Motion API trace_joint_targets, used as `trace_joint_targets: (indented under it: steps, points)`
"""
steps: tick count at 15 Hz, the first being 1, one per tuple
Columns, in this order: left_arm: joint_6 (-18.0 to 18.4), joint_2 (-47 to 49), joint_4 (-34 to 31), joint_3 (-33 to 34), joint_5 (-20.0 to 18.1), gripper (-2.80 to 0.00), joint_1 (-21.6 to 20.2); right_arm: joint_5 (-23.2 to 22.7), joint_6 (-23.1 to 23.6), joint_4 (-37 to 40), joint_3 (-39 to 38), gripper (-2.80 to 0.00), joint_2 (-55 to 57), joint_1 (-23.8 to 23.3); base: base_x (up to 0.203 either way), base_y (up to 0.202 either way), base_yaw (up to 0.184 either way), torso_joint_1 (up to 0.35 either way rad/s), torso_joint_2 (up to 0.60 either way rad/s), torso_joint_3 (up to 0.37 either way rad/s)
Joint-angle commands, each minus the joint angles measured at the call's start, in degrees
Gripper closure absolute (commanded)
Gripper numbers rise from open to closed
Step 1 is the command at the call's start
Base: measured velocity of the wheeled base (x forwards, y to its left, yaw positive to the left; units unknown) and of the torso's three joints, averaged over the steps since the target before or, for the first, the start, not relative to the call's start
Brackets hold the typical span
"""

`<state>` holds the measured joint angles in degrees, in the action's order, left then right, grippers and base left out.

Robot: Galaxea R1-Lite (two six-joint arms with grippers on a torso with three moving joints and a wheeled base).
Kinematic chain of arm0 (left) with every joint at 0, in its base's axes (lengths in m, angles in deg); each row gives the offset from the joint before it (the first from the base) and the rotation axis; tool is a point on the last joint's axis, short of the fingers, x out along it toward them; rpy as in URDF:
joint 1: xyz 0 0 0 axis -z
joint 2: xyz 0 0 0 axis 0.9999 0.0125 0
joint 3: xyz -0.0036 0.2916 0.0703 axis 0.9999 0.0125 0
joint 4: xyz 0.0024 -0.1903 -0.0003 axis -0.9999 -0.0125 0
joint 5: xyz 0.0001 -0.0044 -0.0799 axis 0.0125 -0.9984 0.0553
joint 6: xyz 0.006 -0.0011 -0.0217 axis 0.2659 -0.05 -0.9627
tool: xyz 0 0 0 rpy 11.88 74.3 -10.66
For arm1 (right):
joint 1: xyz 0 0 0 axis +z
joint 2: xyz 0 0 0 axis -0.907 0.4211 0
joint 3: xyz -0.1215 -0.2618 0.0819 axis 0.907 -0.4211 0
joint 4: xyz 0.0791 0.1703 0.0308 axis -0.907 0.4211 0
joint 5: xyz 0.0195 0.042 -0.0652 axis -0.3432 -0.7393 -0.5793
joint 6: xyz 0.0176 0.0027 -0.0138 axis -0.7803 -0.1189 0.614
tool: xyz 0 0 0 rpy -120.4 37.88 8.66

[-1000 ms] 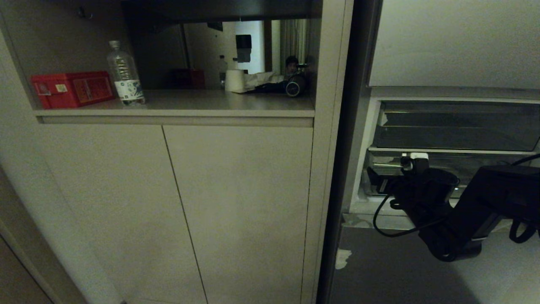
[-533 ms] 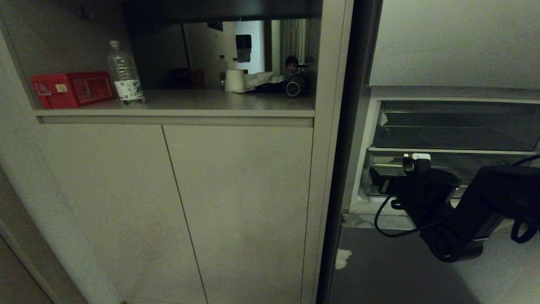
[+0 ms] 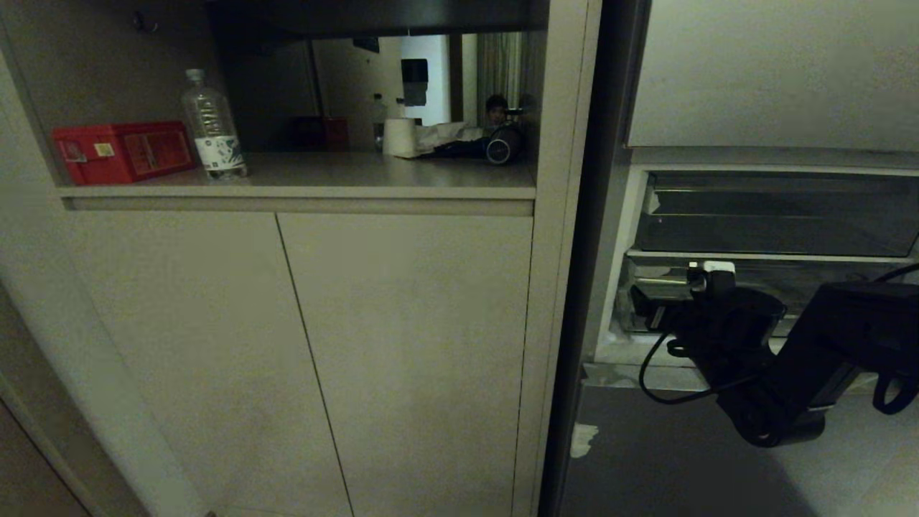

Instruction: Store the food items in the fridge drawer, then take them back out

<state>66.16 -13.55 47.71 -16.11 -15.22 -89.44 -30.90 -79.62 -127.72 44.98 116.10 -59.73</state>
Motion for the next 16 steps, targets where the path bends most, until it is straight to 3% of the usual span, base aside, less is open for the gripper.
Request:
trace_joint_targets:
  steps: [1,16]
  points:
    - [-0.02,0.09,-0.08,-0.04,0.02,0.00,-0.02,0.06,-0.02,-0.49,-0.11,-2.80,-0.01,-0.52,0.000,0.000,0.000,0.000,0.00,0.000]
    - [-0.02,0.09,-0.08,-0.02,0.02,0.00,-0.02,0.32,0.07,-0.49,-0.63,-2.80,0.07,-1.23,0.000,0.000,0.000,0.000,0.00,0.000]
